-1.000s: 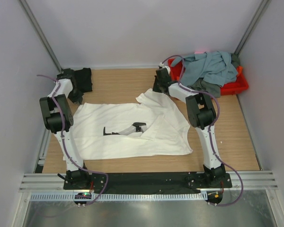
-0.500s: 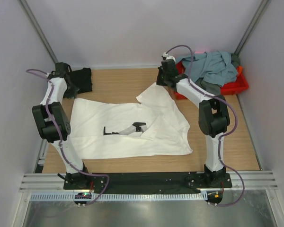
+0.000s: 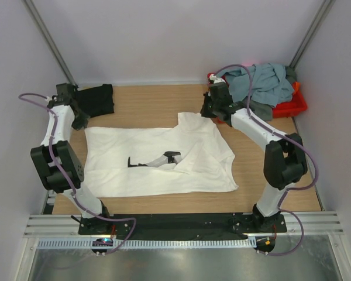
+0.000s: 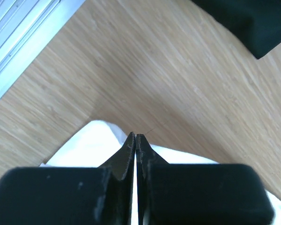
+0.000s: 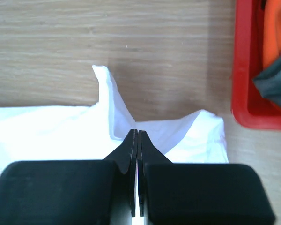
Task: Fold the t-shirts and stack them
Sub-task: Fold the tshirt
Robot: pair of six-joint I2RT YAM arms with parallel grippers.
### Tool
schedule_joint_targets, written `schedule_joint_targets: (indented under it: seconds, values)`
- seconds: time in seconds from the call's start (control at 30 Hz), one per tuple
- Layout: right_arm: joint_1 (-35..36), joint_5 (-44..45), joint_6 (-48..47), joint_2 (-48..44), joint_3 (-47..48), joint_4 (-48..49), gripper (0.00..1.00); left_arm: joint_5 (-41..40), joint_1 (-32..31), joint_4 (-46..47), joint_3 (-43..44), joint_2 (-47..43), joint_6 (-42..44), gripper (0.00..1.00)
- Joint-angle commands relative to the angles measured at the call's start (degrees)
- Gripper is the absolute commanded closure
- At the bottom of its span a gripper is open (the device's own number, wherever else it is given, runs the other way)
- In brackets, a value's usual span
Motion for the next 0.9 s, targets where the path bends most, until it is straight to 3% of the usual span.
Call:
schedule_joint_targets:
  seconds: [0.0,0.43,0.87]
  values:
    - [0.66,-0.7,0.26,-9.91,-3.74,0.72,0.98,1.18,1.23,1.43,-2.21,-3.32,1.41,1.0]
    - [1.46,-1.22,1.57,-31.18,-19.56,-2.1,0.99,0.13,1.85,3.9,-5.38,-3.33,3.35,1.0]
    - [1.72,-0.35,2.54,-43.4,-28.19,-6.05,0.98,-1.1,1.94,3.46,-10.56,-6.66,3.08,1.0]
